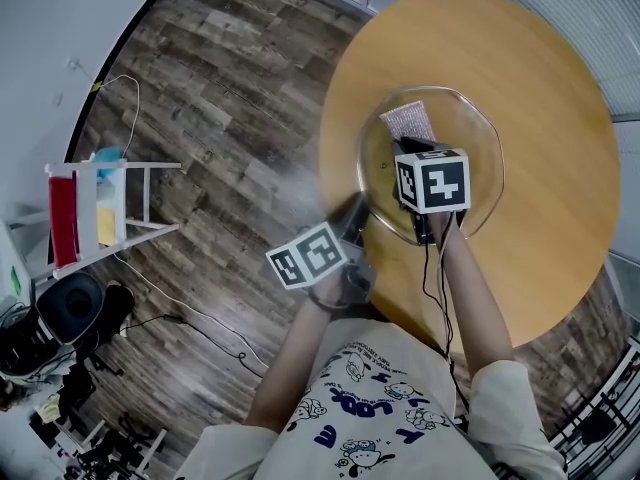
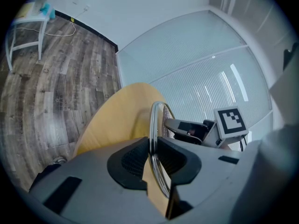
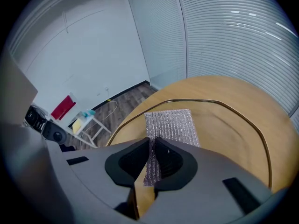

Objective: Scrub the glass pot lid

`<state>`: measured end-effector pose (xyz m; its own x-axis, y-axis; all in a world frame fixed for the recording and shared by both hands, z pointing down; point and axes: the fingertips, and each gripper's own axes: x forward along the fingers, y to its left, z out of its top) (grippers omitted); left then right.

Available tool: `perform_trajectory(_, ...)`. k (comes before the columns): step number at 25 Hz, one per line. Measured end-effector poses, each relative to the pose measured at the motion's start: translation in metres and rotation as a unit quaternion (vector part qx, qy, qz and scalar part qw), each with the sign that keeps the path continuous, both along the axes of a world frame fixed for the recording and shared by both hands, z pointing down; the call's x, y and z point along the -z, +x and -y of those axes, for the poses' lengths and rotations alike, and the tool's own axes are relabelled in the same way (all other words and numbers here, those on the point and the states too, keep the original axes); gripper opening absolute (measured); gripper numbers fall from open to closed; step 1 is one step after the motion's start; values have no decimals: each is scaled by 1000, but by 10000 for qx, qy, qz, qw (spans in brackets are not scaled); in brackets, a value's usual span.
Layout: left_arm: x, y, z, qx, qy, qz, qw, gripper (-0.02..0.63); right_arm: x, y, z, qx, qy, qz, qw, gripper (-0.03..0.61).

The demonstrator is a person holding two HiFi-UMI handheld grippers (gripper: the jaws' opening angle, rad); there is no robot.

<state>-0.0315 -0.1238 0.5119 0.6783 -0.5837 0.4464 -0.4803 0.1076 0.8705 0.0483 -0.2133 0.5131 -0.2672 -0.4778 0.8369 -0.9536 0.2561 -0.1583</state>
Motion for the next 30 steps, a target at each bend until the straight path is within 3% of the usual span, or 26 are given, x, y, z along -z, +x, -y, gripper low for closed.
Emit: perform_trajectory(30,-2,-1,-5,-48,0,10,10000,67,1,72,17,-767,157,-357,9963,55)
